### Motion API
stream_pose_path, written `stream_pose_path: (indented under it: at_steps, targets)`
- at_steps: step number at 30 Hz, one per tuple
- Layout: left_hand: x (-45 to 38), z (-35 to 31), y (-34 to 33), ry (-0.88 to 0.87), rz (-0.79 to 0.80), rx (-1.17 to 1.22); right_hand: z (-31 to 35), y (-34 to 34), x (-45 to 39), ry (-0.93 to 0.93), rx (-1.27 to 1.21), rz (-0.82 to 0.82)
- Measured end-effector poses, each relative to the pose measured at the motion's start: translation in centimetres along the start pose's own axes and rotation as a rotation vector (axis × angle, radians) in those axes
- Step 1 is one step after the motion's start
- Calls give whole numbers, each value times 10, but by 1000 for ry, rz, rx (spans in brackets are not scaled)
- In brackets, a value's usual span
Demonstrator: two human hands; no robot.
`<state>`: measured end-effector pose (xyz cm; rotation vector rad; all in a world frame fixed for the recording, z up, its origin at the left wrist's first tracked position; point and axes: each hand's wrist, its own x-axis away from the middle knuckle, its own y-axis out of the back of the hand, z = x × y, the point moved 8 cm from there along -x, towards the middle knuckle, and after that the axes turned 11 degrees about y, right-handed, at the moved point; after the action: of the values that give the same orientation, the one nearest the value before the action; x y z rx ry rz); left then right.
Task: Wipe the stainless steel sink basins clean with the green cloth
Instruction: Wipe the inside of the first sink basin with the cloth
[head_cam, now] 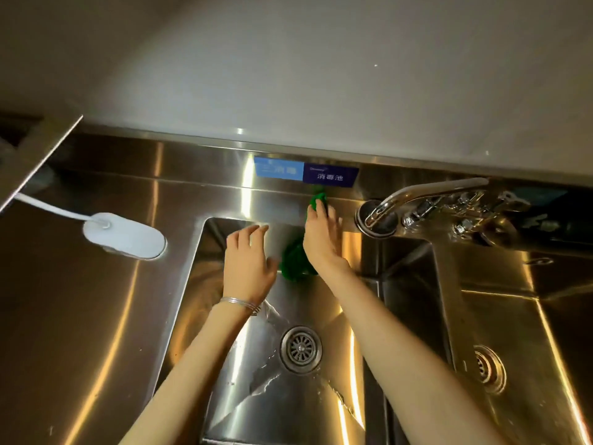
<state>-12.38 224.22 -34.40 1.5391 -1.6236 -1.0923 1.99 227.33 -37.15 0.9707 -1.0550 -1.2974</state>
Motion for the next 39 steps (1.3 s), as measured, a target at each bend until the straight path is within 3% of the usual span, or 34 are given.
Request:
stream_pose_path:
  at_steps: [5, 11, 14, 21, 26, 31, 39]
  targets:
    - [11, 20, 21, -16, -38, 24, 55, -15, -26, 39, 32, 2]
    - [35, 50, 37, 82, -59, 81, 144, -38, -56, 321, 33, 37]
    - [40, 64, 42, 104, -54, 38, 125, -36, -42, 339, 54, 29]
    - [31, 30, 26, 60, -18, 51, 20, -10, 15, 109, 147, 4]
    - [5, -5, -8, 21, 59, 0, 13, -5, 5, 117, 244, 72]
    - [-14, -3, -11, 36, 33, -18, -3, 1, -2, 171, 205, 153]
    - [-14, 0, -16, 79, 66, 0, 8, 2, -15, 238, 246, 141]
